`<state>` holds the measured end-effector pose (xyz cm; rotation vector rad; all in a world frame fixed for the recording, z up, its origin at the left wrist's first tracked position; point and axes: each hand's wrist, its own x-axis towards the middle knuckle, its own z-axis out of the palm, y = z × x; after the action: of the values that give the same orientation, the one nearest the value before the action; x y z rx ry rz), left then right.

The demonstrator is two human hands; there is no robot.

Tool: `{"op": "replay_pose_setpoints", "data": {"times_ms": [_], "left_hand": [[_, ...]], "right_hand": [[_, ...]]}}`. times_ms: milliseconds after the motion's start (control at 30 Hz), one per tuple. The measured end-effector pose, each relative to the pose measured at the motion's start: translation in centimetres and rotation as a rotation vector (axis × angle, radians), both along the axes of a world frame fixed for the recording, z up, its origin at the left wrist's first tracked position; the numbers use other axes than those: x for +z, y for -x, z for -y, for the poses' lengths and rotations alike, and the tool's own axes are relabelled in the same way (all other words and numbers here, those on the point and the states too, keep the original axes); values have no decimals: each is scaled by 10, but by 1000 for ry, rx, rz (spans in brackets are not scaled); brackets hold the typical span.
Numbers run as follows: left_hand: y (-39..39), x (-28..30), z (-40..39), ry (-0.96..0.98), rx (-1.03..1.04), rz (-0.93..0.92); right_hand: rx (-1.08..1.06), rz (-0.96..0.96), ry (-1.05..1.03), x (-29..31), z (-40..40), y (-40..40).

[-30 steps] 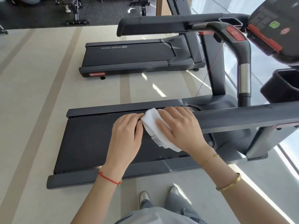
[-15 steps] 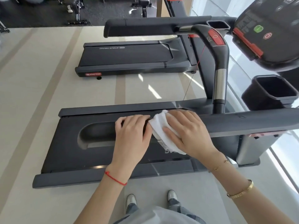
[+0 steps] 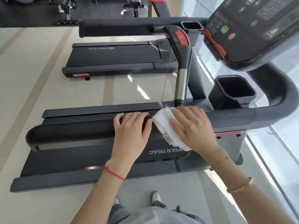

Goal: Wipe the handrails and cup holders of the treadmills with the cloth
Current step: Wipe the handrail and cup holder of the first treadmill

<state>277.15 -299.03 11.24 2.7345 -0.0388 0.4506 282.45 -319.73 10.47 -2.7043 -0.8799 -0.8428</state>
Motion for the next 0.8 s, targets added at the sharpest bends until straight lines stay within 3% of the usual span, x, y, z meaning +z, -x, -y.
{"op": "replay_pose_setpoints", "data": {"times_ms": [133, 267, 400, 600, 800], "left_hand": [[-5, -1, 17, -7, 29, 7], [-7, -3, 30, -55, 53, 2], [-7, -6, 29, -56, 59, 14], [-6, -3, 26, -37, 31, 17], [-6, -2, 22, -41, 2, -16]], "right_hand": [[-258, -15, -65, 10, 35, -15], [-89, -21, -34, 5, 7, -7], [91, -39, 62, 0, 30, -9], [-217, -29, -105, 9, 43, -14], [16, -52, 28, -4, 4, 7]]}}
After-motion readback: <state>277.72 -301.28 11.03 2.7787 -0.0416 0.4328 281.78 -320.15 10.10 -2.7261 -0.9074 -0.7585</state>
